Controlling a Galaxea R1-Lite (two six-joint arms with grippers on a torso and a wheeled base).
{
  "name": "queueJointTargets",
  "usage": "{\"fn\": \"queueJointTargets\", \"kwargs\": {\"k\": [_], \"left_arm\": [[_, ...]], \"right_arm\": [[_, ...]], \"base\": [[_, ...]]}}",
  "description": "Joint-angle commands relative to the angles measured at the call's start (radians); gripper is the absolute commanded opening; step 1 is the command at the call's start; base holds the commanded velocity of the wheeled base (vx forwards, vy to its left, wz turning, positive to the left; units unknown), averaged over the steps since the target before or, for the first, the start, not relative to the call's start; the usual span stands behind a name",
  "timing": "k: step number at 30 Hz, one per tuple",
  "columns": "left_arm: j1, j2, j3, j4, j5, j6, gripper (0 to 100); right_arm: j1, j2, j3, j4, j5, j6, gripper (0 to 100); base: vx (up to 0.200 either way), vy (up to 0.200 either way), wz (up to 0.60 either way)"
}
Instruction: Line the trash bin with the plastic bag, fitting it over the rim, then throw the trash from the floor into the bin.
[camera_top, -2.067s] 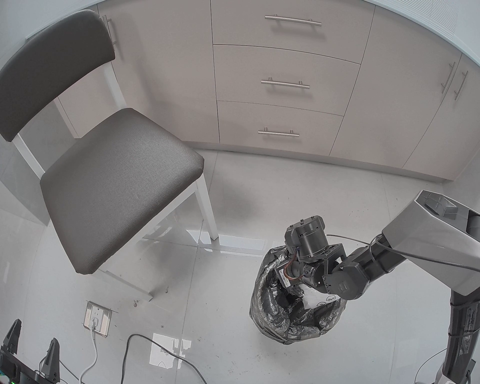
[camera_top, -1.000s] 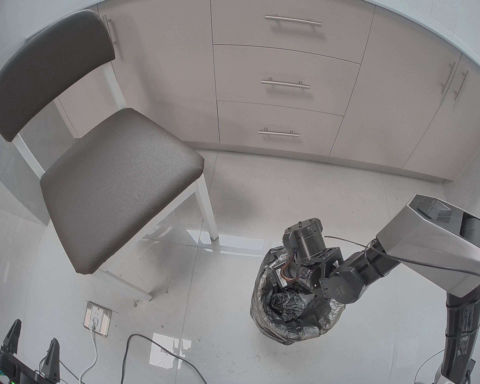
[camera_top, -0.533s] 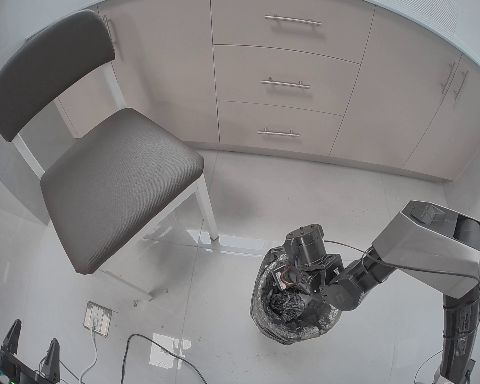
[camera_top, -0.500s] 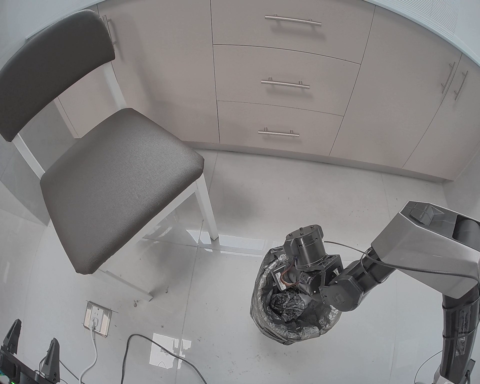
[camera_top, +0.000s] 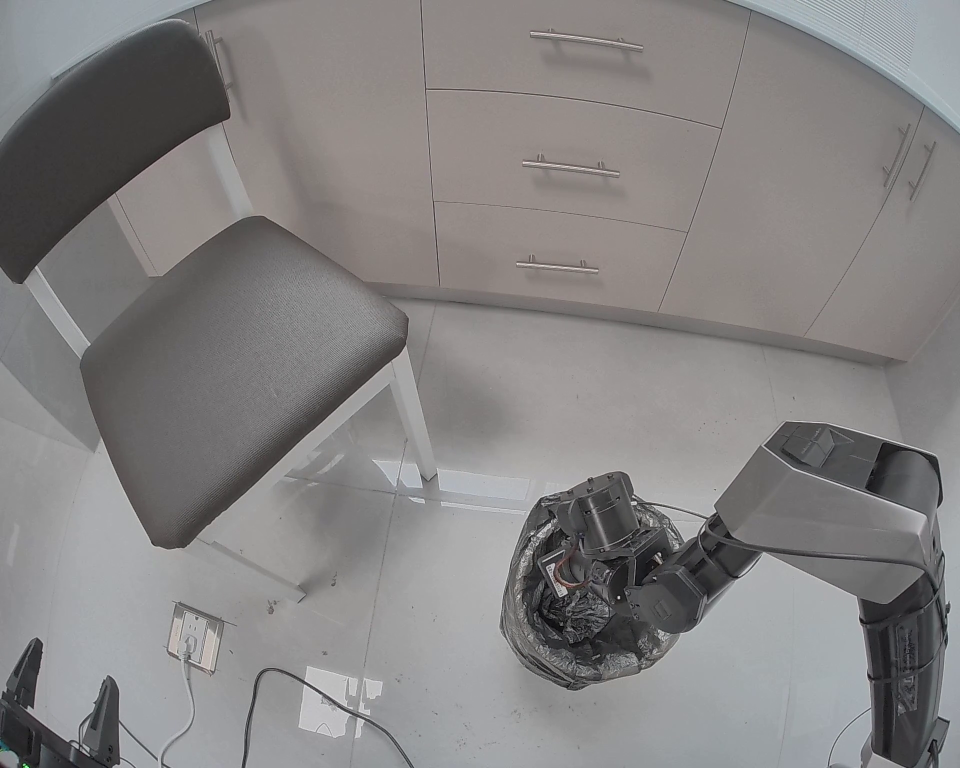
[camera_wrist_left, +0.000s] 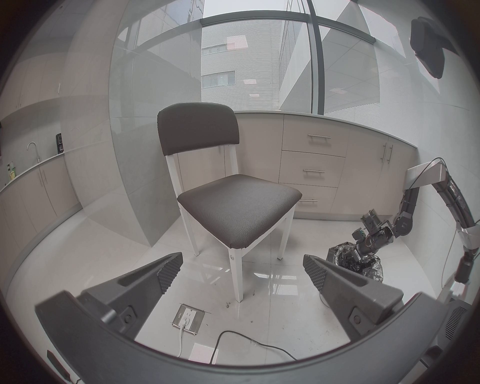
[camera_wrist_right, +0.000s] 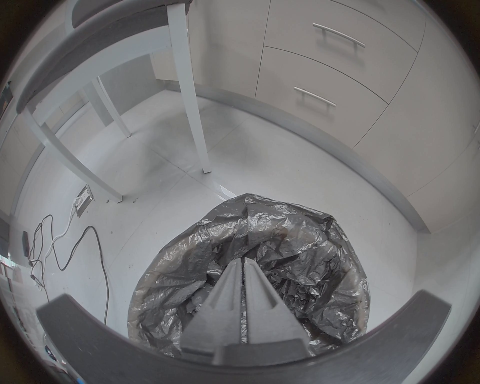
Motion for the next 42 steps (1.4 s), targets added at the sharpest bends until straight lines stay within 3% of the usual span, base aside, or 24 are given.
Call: {"fn": "queueJointTargets", "kwargs": {"k": [1,22,32,42], "left_arm": [[0.0,-0.017,0.018,0.0,0.0,0.0,100],[0.0,-0.017,0.018,0.0,0.0,0.0,100],[0.0,-0.017,0.018,0.0,0.0,0.0,100],[0.0,-0.017,0.018,0.0,0.0,0.0,100]], "right_arm": [[-0.008,0.051,-0.037,-0.001,0.001,0.001,0],[-0.043,0.188,-0.214,0.017,0.005,-0.035,0],[-0.073,0.204,-0.211,0.033,0.062,-0.032,0],[-0.076,0.158,-0.086,0.033,0.134,-0.021,0]], "base": [[0.0,0.0,0.0],[0.0,0.0,0.0],[0.0,0.0,0.0],[0.0,0.0,0.0]]}}
